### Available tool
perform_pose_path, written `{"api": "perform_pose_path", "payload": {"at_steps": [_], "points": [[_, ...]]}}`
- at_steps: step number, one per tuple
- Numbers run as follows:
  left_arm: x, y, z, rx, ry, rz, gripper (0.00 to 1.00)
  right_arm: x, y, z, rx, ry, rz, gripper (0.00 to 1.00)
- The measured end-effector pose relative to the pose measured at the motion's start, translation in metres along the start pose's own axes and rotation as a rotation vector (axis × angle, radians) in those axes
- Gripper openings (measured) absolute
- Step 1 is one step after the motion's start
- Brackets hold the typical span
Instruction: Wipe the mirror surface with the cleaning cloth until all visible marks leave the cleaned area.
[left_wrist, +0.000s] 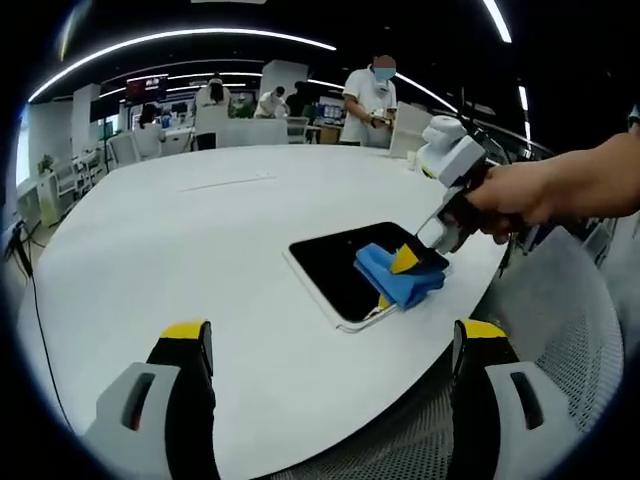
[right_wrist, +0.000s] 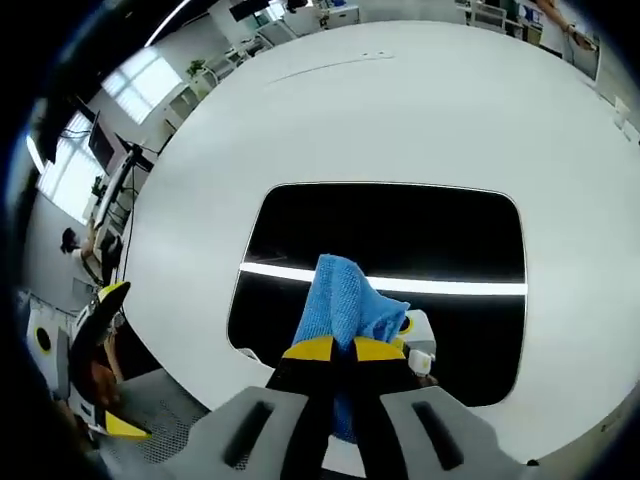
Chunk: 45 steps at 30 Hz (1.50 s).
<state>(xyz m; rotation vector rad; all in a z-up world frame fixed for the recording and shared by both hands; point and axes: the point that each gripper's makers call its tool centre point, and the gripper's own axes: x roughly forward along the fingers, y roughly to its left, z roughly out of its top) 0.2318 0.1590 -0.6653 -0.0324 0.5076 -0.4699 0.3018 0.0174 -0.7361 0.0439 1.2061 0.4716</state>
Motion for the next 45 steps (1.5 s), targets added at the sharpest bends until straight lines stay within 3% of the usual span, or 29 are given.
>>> {"api": "perform_pose_path", "payload": {"at_steps": [15, 27, 38, 45], "points": [[-0.001, -0.001, 0.0, -0.011, -0.001, 0.002, 0.99, 0.013, 0.026, 0.007, -0.031, 0.005, 0.03, 0.0], [0.002, -0.005, -0.005, 0.006, 0.037, -0.02, 0.99, 0.02, 0.043, 0.012, -0.084, 0.017, 0.025, 0.0], [-0.007, 0.009, -0.001, 0.016, 0.002, 0.001, 0.99, 0.023, 0.05, 0.013, -0.101, 0.023, 0.016, 0.0], [-0.006, 0.007, 0.001, 0.02, -0.009, -0.008, 0.99, 0.024, 0.058, 0.013, -0.109, 0.016, 0.021, 0.0]]}}
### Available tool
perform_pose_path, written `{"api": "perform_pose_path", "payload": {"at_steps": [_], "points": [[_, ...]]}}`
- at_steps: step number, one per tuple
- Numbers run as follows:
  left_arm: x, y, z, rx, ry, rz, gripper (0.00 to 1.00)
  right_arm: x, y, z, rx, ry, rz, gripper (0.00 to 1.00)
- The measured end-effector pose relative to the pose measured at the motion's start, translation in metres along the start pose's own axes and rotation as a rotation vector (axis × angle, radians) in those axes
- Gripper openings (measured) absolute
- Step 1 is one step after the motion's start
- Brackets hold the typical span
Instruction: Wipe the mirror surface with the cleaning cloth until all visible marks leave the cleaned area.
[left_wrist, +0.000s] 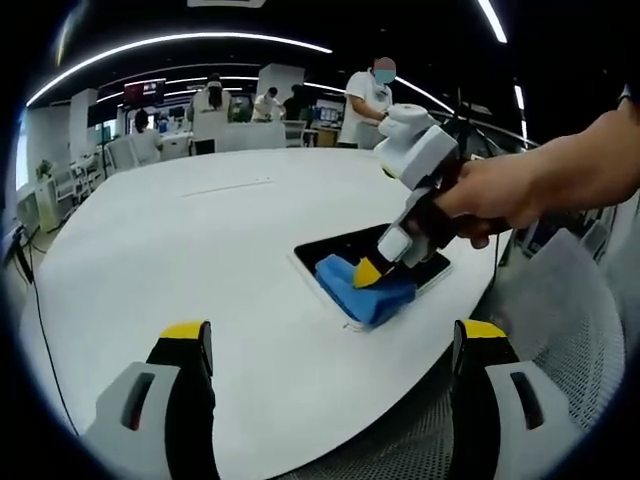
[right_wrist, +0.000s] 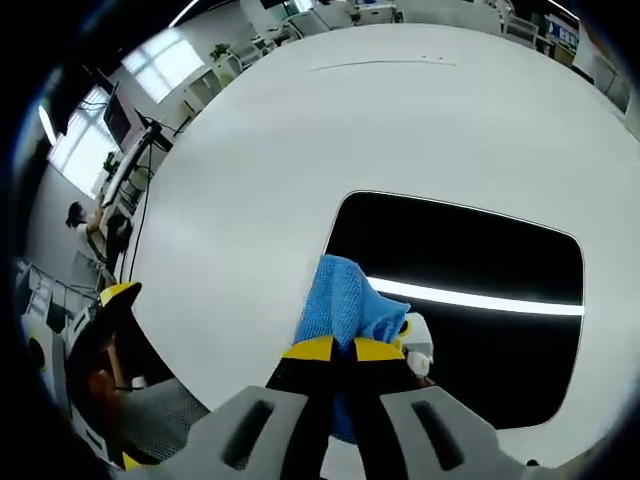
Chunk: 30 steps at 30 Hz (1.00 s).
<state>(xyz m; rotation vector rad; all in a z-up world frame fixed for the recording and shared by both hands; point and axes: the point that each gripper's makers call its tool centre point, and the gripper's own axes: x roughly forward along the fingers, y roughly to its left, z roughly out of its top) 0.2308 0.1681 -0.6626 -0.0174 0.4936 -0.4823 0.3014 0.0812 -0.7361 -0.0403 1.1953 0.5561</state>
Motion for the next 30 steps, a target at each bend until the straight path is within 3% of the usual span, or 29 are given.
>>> {"api": "perform_pose_path", "payload": {"at_steps": [21, 30], "points": [[0.0, 0.0, 0.002, -0.002, -0.017, 0.001, 0.99, 0.001, 0.0, 0.001, -0.038, -0.002, 0.038, 0.0], [0.0, 0.0, 0.0, -0.017, -0.005, -0.006, 0.99, 0.006, -0.008, 0.015, -0.034, -0.009, 0.047, 0.0]]}}
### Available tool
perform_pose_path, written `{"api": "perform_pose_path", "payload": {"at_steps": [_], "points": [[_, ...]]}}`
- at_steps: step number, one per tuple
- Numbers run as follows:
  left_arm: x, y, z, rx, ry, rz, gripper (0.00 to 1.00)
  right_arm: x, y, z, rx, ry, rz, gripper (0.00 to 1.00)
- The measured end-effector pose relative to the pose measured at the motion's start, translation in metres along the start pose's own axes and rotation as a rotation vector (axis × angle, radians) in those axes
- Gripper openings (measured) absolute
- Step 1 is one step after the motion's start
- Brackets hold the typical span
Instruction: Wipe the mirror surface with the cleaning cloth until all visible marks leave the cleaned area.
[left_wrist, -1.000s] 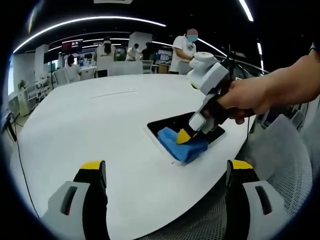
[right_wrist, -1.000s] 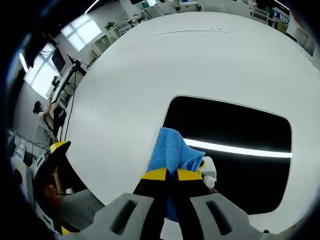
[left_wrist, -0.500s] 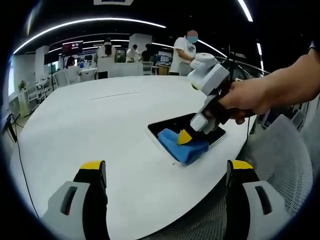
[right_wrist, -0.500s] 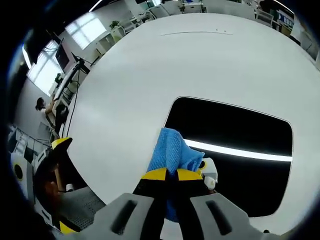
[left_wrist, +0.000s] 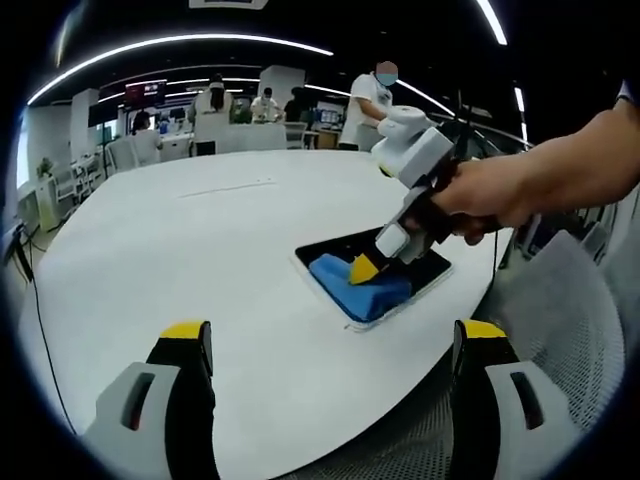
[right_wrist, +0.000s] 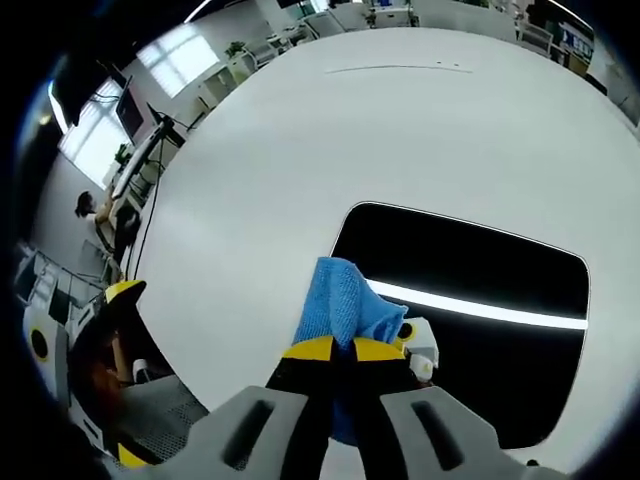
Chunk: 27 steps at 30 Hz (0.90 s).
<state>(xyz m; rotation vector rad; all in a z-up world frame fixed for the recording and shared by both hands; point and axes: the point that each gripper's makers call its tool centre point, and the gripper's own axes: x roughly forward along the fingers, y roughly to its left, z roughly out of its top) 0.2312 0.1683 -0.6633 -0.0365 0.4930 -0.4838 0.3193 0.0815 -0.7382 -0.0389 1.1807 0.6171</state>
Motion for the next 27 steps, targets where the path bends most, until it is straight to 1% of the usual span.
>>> {"api": "perform_pose_path", "payload": {"at_steps": [2, 5, 7, 9, 12, 16, 20, 23, 27], "points": [[0.001, 0.0, -0.001, 0.003, 0.005, 0.0, 0.99, 0.001, -0.001, 0.003, 0.001, -0.001, 0.001, 0.0], [0.0, 0.002, 0.001, 0.01, -0.004, 0.011, 0.99, 0.002, -0.001, 0.006, -0.014, -0.005, -0.001, 0.0], [-0.001, 0.003, 0.002, 0.007, -0.016, 0.015, 0.99, 0.004, -0.004, 0.01, -0.008, -0.006, 0.003, 0.0], [0.0, 0.002, 0.001, 0.011, -0.005, 0.012, 0.99, 0.004, -0.004, 0.013, -0.006, -0.007, 0.005, 0.0], [-0.001, 0.004, 0.003, 0.016, -0.018, 0.018, 0.99, 0.007, -0.006, 0.02, -0.008, -0.01, 0.004, 0.0], [0.0, 0.004, 0.003, 0.017, -0.018, 0.014, 0.99, 0.01, -0.009, 0.031, -0.043, -0.019, -0.004, 0.0], [0.0, 0.004, 0.001, 0.02, -0.012, 0.015, 0.99, 0.013, -0.011, 0.039, -0.062, -0.016, -0.013, 0.0], [0.0, 0.004, 0.001, 0.017, -0.013, 0.014, 0.99, 0.018, -0.015, 0.047, -0.071, -0.016, -0.016, 0.0], [0.0, 0.003, 0.0, 0.012, -0.009, 0.011, 0.99, 0.019, -0.017, 0.054, -0.072, -0.017, -0.015, 0.0]]}}
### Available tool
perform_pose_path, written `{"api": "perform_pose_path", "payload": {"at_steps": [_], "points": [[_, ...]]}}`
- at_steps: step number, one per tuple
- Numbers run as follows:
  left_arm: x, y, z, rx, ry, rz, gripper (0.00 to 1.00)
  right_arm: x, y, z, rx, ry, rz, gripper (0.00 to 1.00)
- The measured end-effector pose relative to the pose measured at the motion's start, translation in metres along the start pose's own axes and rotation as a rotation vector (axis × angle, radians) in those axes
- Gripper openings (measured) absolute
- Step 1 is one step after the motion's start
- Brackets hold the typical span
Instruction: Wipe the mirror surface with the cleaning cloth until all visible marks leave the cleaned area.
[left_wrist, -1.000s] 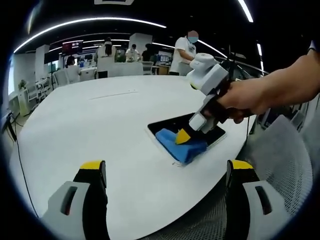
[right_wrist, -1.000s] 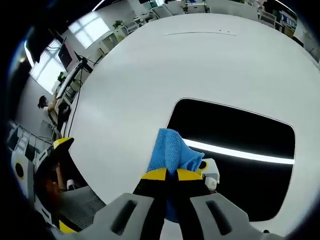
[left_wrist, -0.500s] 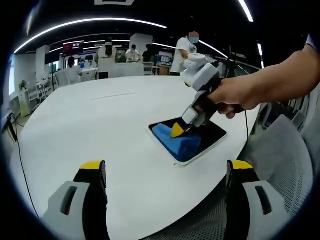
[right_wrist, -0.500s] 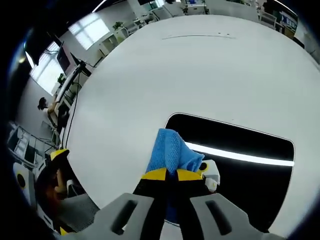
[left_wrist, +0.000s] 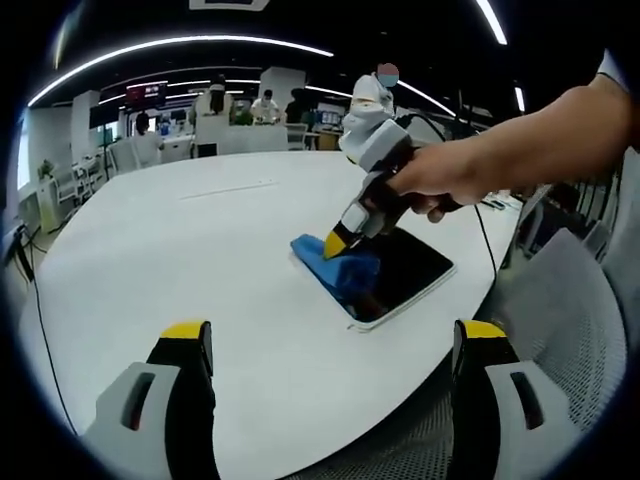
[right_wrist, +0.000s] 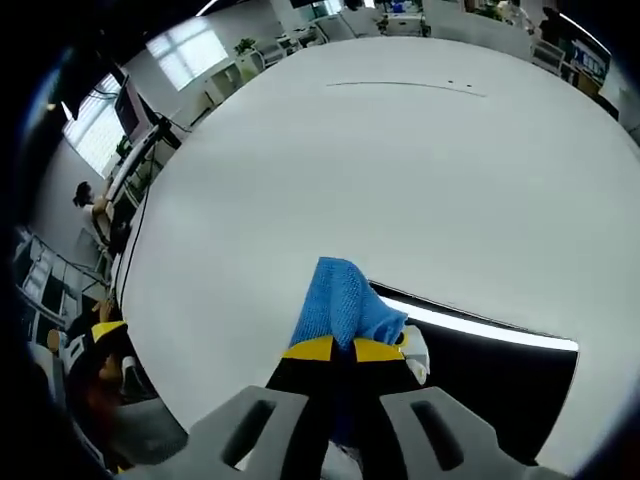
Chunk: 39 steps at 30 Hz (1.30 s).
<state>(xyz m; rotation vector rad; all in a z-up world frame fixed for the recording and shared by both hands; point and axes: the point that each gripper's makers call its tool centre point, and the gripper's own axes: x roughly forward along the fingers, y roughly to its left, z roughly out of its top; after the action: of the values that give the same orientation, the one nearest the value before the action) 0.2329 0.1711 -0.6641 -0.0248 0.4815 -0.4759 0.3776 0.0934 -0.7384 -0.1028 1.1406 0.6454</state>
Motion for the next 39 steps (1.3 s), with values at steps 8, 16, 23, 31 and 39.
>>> {"api": "perform_pose_path", "payload": {"at_steps": [8, 16, 23, 31, 39], "points": [[0.001, 0.0, -0.001, -0.006, 0.006, -0.003, 0.99, 0.013, -0.011, 0.016, -0.012, -0.007, -0.003, 0.0], [0.002, -0.002, -0.005, -0.005, 0.023, -0.013, 0.99, 0.01, -0.012, 0.022, 0.001, -0.01, 0.011, 0.0], [0.001, -0.001, -0.004, -0.01, 0.014, -0.008, 0.99, 0.004, -0.009, 0.018, 0.001, -0.008, 0.017, 0.0], [0.002, -0.002, -0.004, -0.013, 0.013, -0.014, 0.99, 0.003, -0.018, 0.016, -0.004, -0.013, -0.007, 0.0], [0.001, 0.0, -0.003, -0.018, 0.013, -0.006, 0.99, -0.006, -0.024, 0.009, -0.003, -0.021, -0.024, 0.0]]}}
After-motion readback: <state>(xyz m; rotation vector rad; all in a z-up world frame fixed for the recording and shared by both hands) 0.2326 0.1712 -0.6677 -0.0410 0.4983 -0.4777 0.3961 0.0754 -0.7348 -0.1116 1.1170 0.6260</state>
